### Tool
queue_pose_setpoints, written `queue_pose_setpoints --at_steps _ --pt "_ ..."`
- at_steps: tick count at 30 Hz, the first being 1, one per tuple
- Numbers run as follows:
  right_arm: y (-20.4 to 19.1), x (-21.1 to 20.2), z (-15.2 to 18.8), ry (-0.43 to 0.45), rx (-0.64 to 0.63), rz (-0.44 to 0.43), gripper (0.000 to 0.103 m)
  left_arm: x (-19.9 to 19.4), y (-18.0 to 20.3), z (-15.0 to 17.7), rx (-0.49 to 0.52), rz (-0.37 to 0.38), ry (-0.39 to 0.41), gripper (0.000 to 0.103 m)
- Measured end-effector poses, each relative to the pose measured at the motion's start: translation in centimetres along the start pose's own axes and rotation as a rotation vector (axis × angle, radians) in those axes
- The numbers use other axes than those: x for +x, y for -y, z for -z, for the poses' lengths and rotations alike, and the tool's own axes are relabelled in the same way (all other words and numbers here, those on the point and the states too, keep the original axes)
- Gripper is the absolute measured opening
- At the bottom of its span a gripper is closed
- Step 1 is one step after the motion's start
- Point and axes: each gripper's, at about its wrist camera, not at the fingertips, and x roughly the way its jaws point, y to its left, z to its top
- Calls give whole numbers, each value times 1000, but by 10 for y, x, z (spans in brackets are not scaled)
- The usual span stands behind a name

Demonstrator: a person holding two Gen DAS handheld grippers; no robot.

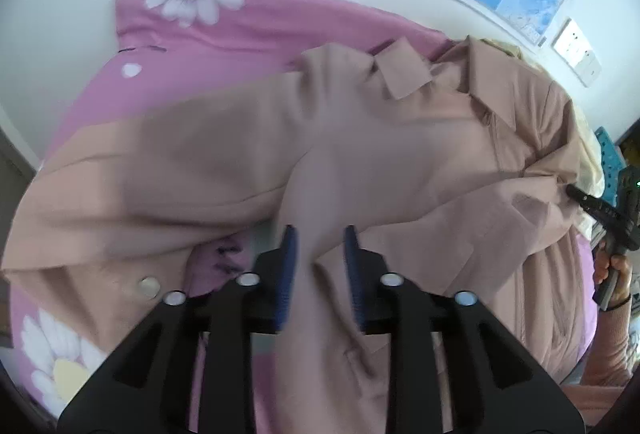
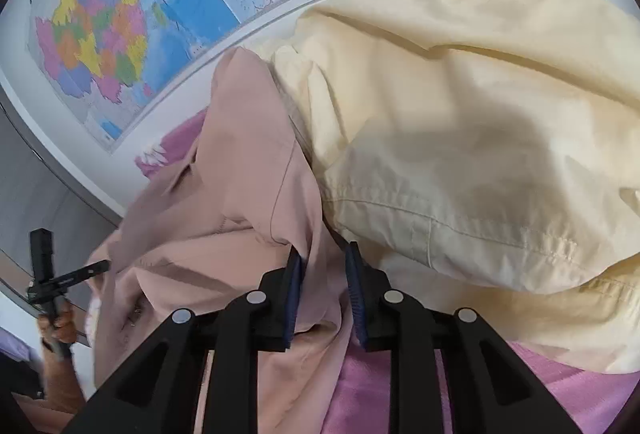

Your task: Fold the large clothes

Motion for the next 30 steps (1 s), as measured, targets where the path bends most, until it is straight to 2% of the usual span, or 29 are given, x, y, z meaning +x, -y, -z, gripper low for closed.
queue_pose_setpoints --at_steps 1,2,3,4,5,8,10,12,13,14,16,17,18,19,20,22,24,25,26,28,30 --pt "-1 0 1 3 -4 -3 24 -2 2 4 24 43 -8 57" --pt "-2 -1 0 7 -1 -10 30 -4 3 7 43 72 -7 74" --pt "-3 -2 0 15 -3 -8 40 -6 8 13 72 87 1 78" --pt "-7 -3 -1 29 -20 -7 46 -4 16 18 111 87 -3 80" --pt "-13 -5 -4 44 -48 3 57 0 24 23 138 82 -15 80" --pt "-34 -4 -18 73 -128 46 70 24 49 32 206 49 -77 80" --pt "-46 1 -27 76 -182 102 74 42 59 34 244 33 -127 80" --pt "-56 12 -35 68 -252 168 78 53 65 38 298 -18 -129 76" --pt "-60 20 -40 55 -283 206 78 57 72 39 328 -25 -123 65" --pt "-61 24 -42 47 -304 228 74 59 75 39 346 -15 -120 49" --pt "-67 27 -49 37 -366 244 35 59 80 35 354 3 -106 30" --pt "-68 26 -53 19 -372 238 3 56 82 33 362 -1 -84 22" --pt "-69 22 -57 16 -366 244 4 52 82 30 366 -21 -57 19" --pt "-65 9 -62 52 -333 194 3 48 82 28 364 -31 -40 16" --pt "-63 2 -64 70 -311 160 3 41 79 24 355 -24 -14 16" --pt "-37 -21 -75 135 -168 62 2 32 71 18 321 15 14 17" --pt "-1 -31 -83 168 -11 6 1 25 61 16 300 31 36 31" --pt "11 -30 -83 162 26 4 1 24 57 16 289 37 34 54" --pt "16 -27 -82 147 36 12 1 24 52 16 275 56 21 64" --pt "20 -18 -77 102 26 23 3 25 48 17 274 61 -1 67" --pt "11 -25 -75 112 -13 32 12 31 51 17 290 54 -22 71"
